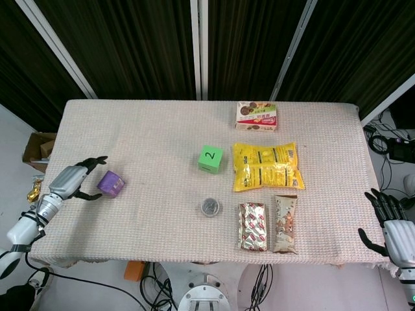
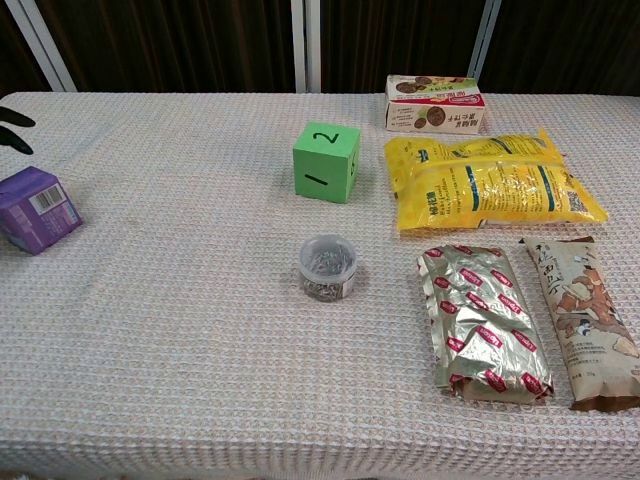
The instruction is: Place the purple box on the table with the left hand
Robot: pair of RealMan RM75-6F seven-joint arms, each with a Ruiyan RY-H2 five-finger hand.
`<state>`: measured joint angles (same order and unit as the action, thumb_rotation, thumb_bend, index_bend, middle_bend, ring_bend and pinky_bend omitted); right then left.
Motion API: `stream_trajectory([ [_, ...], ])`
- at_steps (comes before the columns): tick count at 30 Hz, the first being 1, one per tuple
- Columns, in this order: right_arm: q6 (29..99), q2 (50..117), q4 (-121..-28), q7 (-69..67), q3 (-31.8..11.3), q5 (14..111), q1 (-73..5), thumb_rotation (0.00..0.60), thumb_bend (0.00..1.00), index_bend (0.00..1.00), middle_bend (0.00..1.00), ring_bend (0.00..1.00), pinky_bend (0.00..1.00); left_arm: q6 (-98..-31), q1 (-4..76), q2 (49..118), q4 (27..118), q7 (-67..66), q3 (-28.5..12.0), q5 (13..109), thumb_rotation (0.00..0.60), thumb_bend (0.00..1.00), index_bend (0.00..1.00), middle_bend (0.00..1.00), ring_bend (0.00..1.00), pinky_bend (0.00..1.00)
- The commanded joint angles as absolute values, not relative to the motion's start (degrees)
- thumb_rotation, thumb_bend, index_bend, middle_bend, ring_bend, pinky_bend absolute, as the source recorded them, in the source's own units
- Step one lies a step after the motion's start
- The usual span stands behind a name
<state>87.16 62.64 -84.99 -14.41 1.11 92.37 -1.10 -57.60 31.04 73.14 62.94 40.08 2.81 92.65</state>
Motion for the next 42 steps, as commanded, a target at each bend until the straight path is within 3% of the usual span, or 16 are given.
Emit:
stream_trajectory([
  [1, 86.9, 62.7, -85.5, -13.5, 1.2, 92.5, -1.2, 0.6, 0.27, 0.0, 0.0, 0.0, 0.0, -58.0, 32.0, 74.4, 60.7, 41.0, 3.4, 93.7, 0.6, 0.19, 0.0, 0.17, 0.09, 0.21],
  [22, 86.6, 62.8, -86.6, -10.4, 1.1, 91.6, -0.9, 0.6, 0.28, 0.0, 0.0, 0.0, 0.0, -59.1, 33.8, 77.6, 56.6, 49.9, 6.0, 95.7, 0.6, 0.23, 0.0, 0.23, 0.09, 0.22],
  [29, 86.4, 63.0, -86.4, -9.7, 1.1, 91.3, -0.9, 0.6, 0.28, 0.0, 0.0, 0.0, 0.0, -58.1, 34.6, 78.3, 55.6, 51.2, 6.6, 95.6, 0.6, 0.31, 0.0, 0.31, 0.09, 0.22],
  [42, 85.9, 63.4, -86.2, -9.3, 1.1, 91.1, -1.0, 0.6, 0.28, 0.0, 0.0, 0.0, 0.0, -57.8, 34.8, 77.6, 56.1, 50.3, 7.7, 95.3, 0.6, 0.31, 0.0, 0.36, 0.11, 0.25],
])
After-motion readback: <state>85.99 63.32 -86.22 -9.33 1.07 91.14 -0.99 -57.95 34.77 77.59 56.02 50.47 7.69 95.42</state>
